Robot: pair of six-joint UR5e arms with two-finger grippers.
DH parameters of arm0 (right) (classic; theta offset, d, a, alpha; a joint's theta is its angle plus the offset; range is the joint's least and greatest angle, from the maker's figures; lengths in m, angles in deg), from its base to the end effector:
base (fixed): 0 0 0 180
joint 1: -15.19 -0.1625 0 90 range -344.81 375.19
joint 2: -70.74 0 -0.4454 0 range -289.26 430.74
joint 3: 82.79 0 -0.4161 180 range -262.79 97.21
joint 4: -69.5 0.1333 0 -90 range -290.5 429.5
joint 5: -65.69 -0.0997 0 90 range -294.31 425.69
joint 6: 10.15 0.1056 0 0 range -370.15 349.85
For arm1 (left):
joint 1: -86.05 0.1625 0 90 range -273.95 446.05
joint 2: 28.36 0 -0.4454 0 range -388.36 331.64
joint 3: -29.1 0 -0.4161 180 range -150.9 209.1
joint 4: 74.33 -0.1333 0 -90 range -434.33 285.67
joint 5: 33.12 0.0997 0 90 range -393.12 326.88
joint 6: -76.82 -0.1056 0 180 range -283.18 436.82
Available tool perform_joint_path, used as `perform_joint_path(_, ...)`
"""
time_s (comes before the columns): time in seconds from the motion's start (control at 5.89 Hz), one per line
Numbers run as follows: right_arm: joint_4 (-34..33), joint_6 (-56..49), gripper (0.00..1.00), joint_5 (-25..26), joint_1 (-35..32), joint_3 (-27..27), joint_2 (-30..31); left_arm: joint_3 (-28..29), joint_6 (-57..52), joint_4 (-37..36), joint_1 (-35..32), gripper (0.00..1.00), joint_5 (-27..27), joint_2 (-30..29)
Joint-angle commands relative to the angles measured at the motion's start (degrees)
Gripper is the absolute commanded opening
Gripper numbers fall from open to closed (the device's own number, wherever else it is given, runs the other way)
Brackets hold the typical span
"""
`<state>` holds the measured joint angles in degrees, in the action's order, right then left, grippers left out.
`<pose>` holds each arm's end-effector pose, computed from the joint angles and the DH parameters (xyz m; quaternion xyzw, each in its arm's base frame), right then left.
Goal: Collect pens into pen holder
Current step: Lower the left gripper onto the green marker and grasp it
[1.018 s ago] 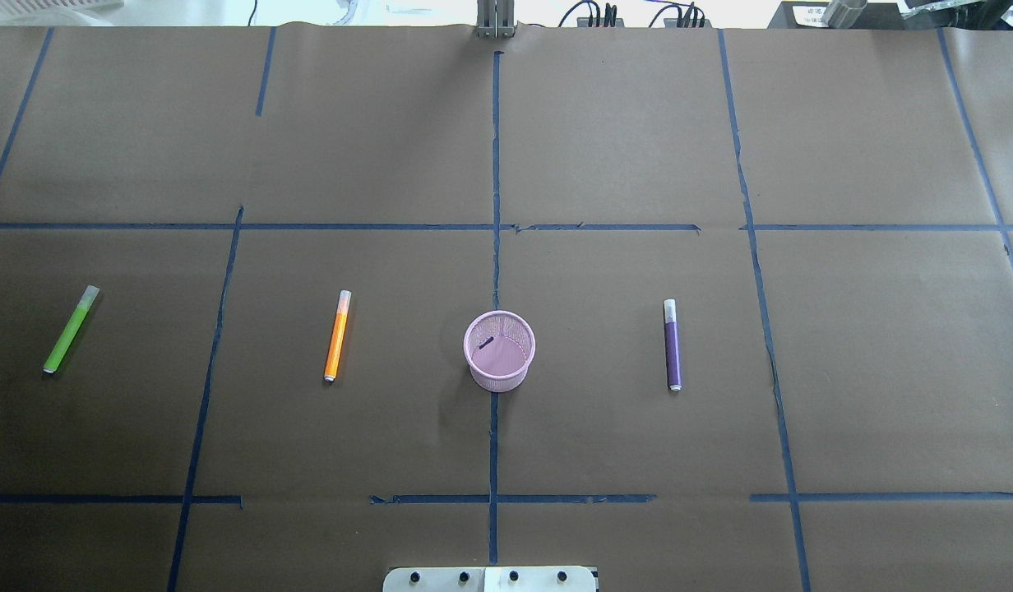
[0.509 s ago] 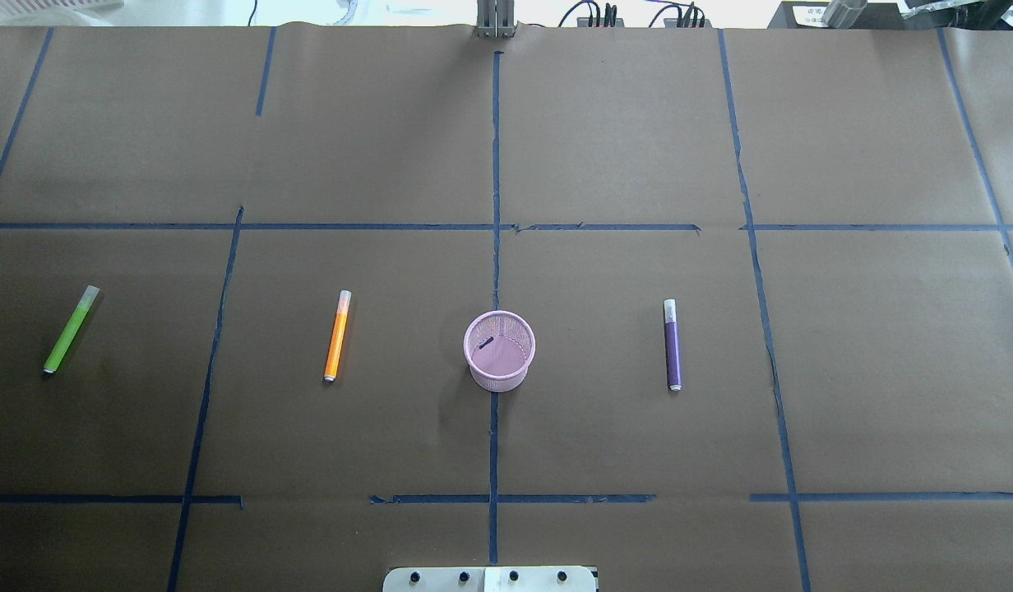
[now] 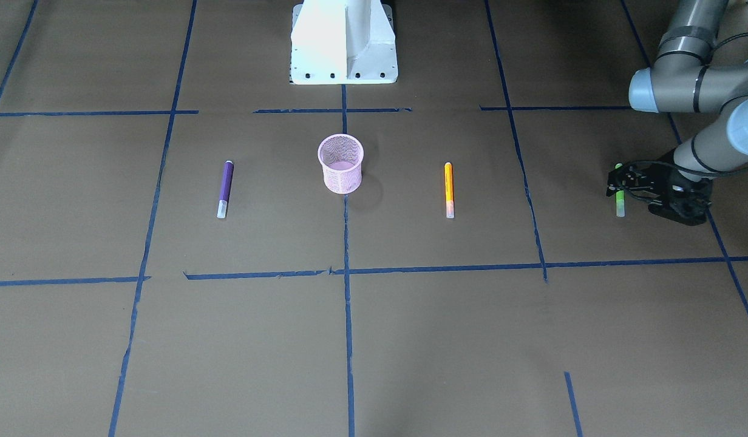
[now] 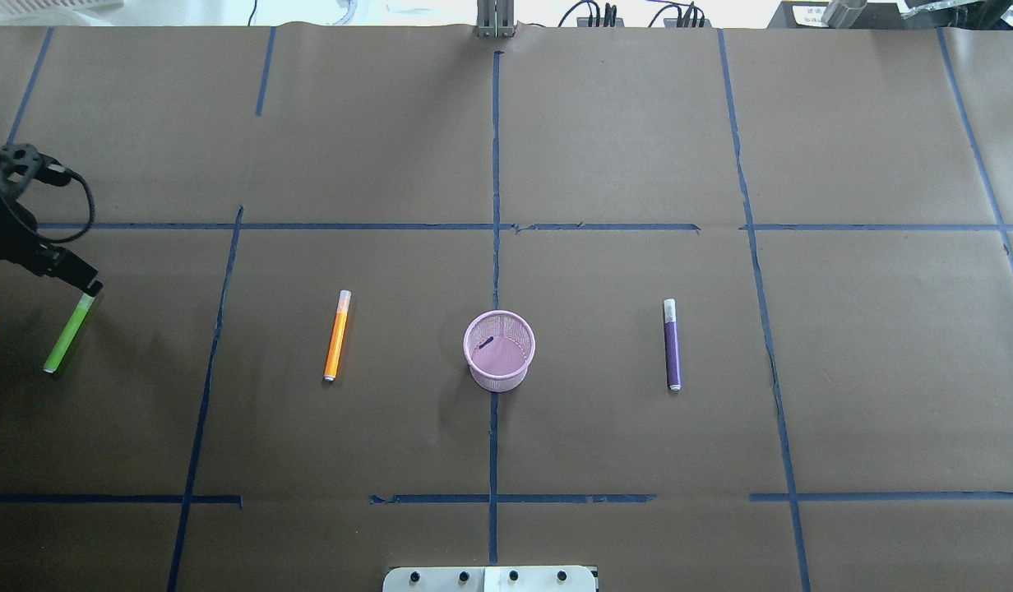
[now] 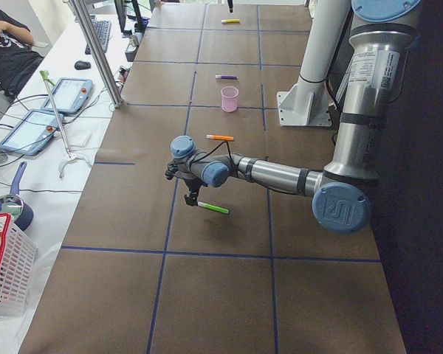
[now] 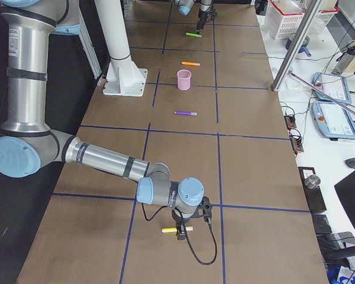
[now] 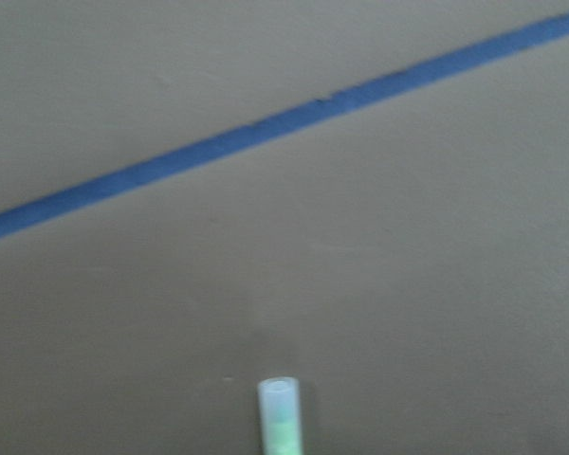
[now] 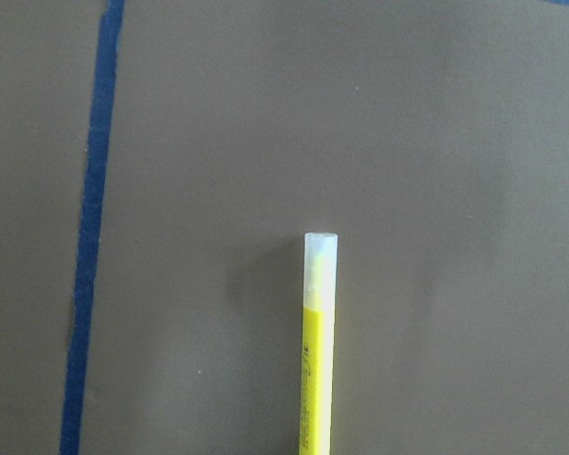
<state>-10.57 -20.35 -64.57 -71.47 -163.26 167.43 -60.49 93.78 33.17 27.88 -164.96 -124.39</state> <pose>0.0394 -0.4410 0.8121 -0.0309 -0.3461 -0.0918 0.9332 0.2543 -0.5289 0.5979 0.0260 0.3959 0.1894 0.8982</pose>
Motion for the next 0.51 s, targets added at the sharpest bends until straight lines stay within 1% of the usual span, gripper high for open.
perform_joint_path(0.0, 0.0, 0.09, 1.0, 0.0, 0.0, -0.03, -0.01, 1.95, 0.87, 1.13, 1.47, 1.0, 3.32, 0.06)
perform_joint_path(0.17, 0.0, 0.09, 1.0, 0.0, 0.0, -0.03, -0.01, 1.26, 1.14, 2.09, 1.39, 1.0, 3.52, 0.4)
perform_joint_path(0.34, 0.0, 0.09, 1.0, -0.09, 0.0, -0.03, -0.01, 2.39, 1.06, 2.1, 1.56, 1.0, 3.52, 0.41)
